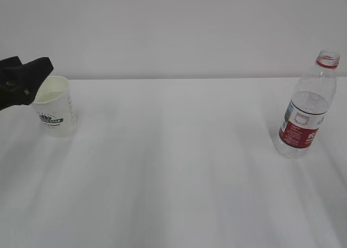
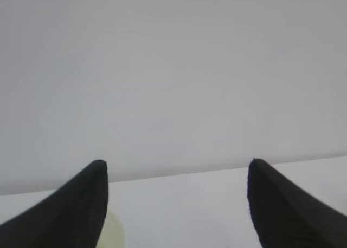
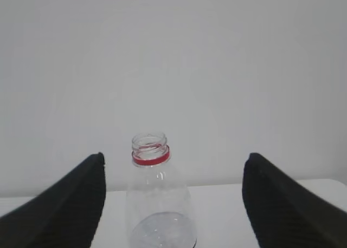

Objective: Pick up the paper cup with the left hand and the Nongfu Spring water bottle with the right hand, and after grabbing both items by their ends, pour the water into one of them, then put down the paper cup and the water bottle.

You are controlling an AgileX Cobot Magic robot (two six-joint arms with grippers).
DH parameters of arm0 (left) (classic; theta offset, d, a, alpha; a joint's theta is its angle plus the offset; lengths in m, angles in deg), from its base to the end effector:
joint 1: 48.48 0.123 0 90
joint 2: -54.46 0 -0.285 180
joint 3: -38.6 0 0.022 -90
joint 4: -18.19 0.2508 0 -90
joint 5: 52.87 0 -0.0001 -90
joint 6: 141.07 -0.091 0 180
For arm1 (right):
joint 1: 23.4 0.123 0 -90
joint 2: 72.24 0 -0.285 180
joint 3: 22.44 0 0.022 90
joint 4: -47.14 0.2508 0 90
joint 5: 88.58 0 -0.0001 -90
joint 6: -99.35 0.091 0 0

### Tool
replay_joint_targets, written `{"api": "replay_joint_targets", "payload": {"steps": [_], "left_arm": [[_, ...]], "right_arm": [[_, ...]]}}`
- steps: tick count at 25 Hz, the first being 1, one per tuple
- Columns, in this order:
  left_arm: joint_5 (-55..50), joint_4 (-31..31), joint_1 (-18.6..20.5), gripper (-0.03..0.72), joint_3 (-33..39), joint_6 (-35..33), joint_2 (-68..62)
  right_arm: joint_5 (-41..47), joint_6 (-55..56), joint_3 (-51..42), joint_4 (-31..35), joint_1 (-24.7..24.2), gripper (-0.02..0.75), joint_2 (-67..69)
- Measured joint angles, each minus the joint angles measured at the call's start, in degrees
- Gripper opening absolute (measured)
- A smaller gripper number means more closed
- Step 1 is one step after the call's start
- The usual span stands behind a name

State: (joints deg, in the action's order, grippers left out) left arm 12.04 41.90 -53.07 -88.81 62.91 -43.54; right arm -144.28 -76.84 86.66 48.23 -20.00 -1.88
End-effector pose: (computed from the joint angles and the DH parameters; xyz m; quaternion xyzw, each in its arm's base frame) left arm 0.2632 -0.0544 0.2009 0.0808 0.6889 -0.2378 0.6800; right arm 0.1688 0.0086 0.2165 0.0118 0.6791 0.0447 0.7326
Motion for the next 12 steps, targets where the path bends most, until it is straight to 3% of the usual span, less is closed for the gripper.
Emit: {"api": "replay_joint_targets", "payload": {"steps": [9, 12], "left_arm": [[-8.98, 0.67, 0.0, 0.582, 0.09, 0.11, 10.23], [-13.71, 0.76, 0.0, 0.581, 0.13, 0.14, 14.0]], "right_arm": [[5.76, -1.69, 0.11, 2.62, 0.0, 0.594, -7.47], [11.34, -1.69, 1.94, 2.73, 0.0, 0.594, -10.21]]}}
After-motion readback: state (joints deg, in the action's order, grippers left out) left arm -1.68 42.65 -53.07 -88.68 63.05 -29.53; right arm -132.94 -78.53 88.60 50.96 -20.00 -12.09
